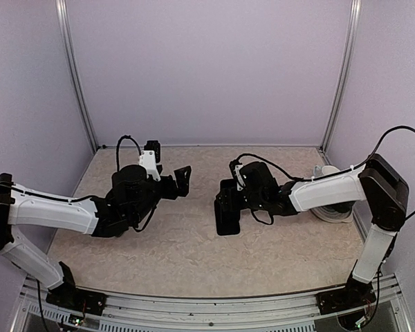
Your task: Put the phone into the phone case
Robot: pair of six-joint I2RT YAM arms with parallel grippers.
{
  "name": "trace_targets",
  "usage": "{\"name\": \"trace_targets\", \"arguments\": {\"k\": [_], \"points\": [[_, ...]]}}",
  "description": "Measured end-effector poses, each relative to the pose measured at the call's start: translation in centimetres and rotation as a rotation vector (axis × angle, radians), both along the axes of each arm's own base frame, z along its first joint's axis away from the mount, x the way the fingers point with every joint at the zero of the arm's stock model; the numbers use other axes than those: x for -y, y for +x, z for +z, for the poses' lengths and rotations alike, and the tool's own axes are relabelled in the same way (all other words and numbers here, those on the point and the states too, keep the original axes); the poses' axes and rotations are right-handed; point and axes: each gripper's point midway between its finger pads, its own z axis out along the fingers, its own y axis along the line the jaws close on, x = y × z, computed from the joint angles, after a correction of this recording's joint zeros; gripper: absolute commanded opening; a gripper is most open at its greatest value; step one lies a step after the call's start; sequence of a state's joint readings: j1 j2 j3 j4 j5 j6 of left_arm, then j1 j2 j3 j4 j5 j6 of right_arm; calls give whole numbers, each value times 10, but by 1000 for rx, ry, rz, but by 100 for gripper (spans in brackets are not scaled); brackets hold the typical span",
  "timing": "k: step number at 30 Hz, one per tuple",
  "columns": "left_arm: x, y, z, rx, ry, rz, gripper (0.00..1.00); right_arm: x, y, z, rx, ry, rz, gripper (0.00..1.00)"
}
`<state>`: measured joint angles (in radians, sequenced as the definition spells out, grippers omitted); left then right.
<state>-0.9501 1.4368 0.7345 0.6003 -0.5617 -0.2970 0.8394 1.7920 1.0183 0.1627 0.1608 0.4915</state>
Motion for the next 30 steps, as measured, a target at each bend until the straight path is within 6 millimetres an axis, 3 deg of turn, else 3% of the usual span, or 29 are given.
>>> {"name": "trace_targets", "arguments": {"k": [8,22,26,30], "points": [[0,1,-23,-59,46,5,99,-3,-2,-5,-2,-19,-1,31],[-6,1,-36,-106,60,34,99,4,-19,-13,-4,-144,60,31],[-2,4,-40,-119,60,32,87,8,-23,-11,-4,-173,83,30],[26,17,-52,-168,78,-27,68,17,-23,3,-2,-168,77,28]]}}
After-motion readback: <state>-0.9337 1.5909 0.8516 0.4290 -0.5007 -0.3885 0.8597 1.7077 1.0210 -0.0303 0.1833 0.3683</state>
